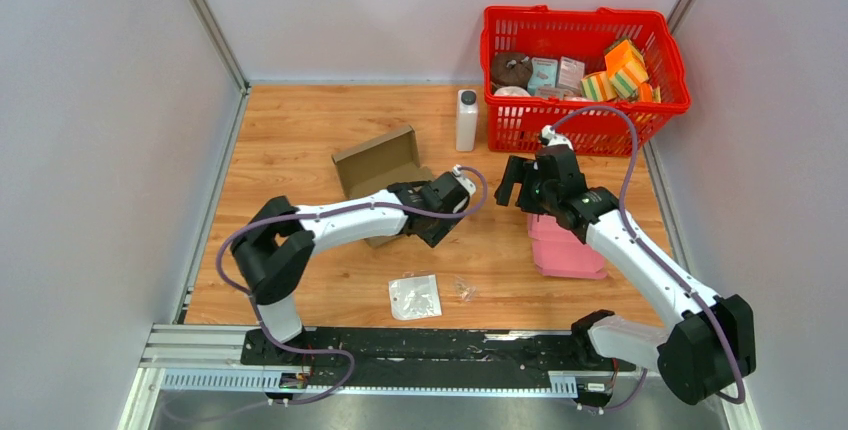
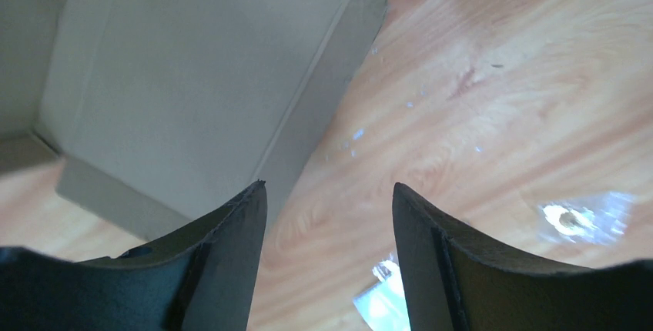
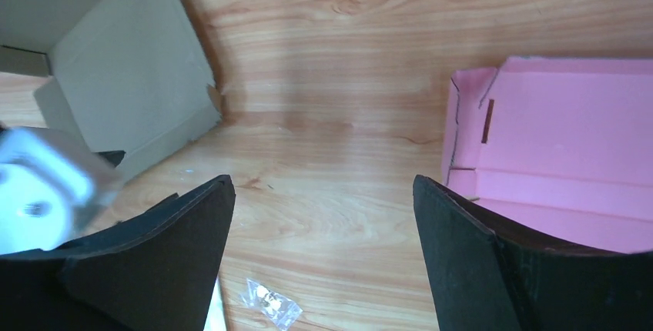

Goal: Fold the paper box

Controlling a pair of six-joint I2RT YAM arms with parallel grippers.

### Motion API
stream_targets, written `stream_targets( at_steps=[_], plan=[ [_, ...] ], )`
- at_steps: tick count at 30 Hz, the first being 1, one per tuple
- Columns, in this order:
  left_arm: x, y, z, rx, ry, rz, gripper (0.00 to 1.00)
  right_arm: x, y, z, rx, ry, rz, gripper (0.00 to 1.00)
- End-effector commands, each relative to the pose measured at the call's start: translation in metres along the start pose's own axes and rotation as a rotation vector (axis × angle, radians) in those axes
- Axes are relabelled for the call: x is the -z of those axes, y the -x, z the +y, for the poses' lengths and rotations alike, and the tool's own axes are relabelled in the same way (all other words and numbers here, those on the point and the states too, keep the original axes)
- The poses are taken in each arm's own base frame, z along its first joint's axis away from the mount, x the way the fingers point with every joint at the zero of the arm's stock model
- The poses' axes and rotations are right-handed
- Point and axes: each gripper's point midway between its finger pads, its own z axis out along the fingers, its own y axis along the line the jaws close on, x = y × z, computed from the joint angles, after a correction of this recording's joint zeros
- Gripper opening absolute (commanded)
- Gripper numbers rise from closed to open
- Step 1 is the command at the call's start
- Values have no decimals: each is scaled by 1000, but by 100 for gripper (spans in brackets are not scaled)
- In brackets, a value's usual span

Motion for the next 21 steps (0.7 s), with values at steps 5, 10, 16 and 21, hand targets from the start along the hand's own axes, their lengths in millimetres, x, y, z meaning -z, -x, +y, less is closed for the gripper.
stream_targets(
  at_steps=[5, 10, 16, 21],
  plan=[
    [-23, -7, 2, -333, 173, 128, 63, 6, -9, -12, -4, -1, -17, 89],
    [-36, -10, 16, -397, 276, 174, 54, 16, -4, -17, 2, -4, -74, 90],
    [-53, -18, 21, -445, 325, 220, 40, 19, -1, -16, 11, 2, -88, 90],
    [-59, -18, 38, -435, 397, 230, 26, 18, -4, -16, 10, 6, -80, 90]
  ],
)
